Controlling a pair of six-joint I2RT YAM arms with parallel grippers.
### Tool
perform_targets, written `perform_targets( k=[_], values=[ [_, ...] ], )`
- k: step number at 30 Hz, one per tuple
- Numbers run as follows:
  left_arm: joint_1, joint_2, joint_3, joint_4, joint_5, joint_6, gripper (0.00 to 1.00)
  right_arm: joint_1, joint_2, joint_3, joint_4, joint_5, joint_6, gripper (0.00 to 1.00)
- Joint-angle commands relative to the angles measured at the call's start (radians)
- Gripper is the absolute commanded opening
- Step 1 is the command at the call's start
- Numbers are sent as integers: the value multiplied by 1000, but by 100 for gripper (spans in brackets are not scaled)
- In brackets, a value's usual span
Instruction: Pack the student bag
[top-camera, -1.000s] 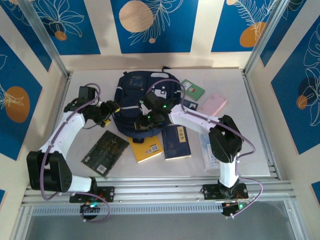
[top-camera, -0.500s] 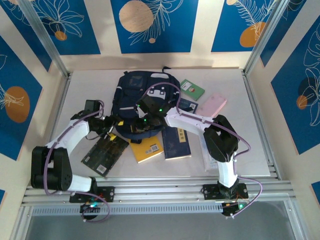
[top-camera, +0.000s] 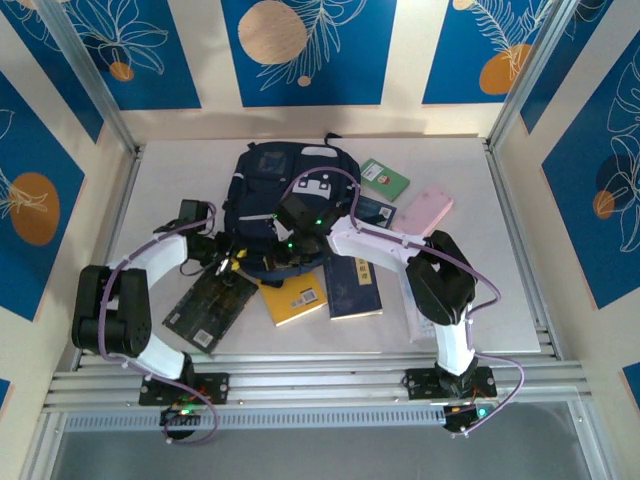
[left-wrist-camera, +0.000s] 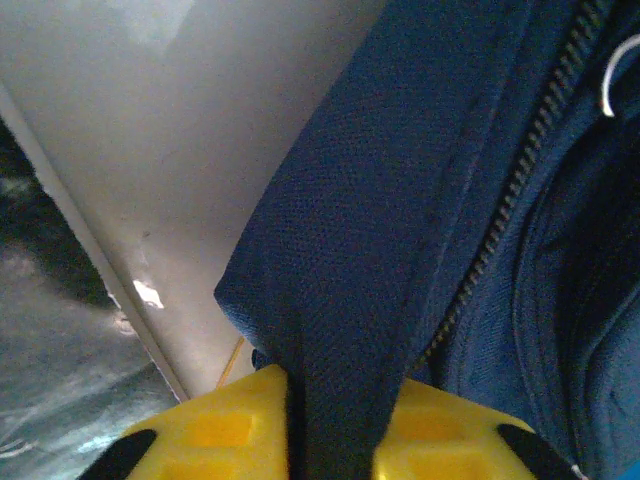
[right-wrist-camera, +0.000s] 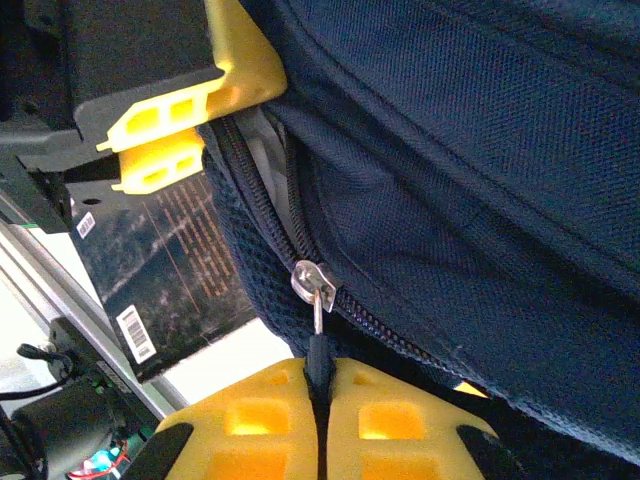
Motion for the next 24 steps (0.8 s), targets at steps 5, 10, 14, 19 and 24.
perform_targets(
  k=[5,10,14,19,24],
  values=[
    [1,-3,34,-21,-59,8,0,-29,-42,-15,-128,39,-76,0],
    [8,-6,35,-30,-66,12,0,-63,-113,-97,-136,62,-85,0],
    [13,-8,34,-29,-65,8,0,-86,-177,-164,-136,90,-91,0],
    [15,-16,37,-31,-65,1,0,-132,-228,-237,-116,117,-92,0],
    [17,-26,40,-37,-63,3,0,-219,-261,-305,-75,153,-86,0]
  ],
)
